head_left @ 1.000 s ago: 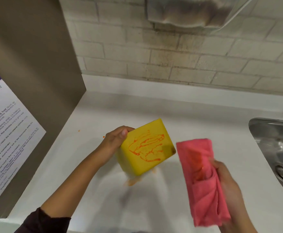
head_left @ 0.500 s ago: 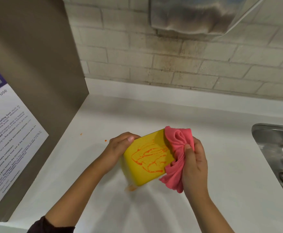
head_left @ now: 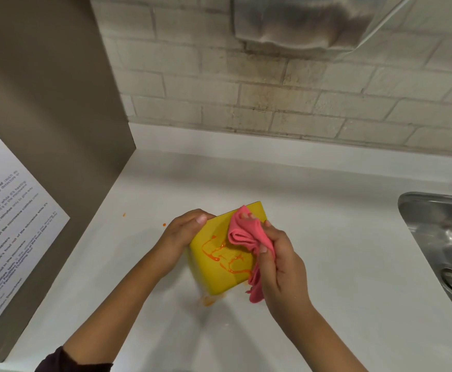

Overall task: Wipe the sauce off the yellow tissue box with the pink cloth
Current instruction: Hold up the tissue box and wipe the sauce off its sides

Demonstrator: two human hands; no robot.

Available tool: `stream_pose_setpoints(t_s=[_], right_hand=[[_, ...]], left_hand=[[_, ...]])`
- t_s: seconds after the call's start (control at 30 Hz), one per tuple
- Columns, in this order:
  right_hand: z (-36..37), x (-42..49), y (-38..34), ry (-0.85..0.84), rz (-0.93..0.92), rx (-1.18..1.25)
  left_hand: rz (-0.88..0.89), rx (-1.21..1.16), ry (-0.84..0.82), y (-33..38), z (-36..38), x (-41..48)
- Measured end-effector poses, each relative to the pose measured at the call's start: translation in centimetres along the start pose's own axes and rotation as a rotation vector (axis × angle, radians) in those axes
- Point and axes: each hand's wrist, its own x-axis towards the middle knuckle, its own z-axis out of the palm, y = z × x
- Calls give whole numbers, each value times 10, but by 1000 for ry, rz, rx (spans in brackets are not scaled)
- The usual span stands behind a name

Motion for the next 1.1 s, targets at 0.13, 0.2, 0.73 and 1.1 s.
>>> stream_pose_setpoints(t_s=[0.13,0.2,0.73,1.1], right_hand=[[-13,-5,11,3,40,60],[-10,-1,9,117,50,72],[5,-5,5,122,108,-83],[1,-8,1,-61,48,-80]], left_hand=[[25,-15,15,1,-1,1],[35,-20,24,1,0,1],[48,-33,3,5,7,-6],[34,-40,24,5,5,-5]])
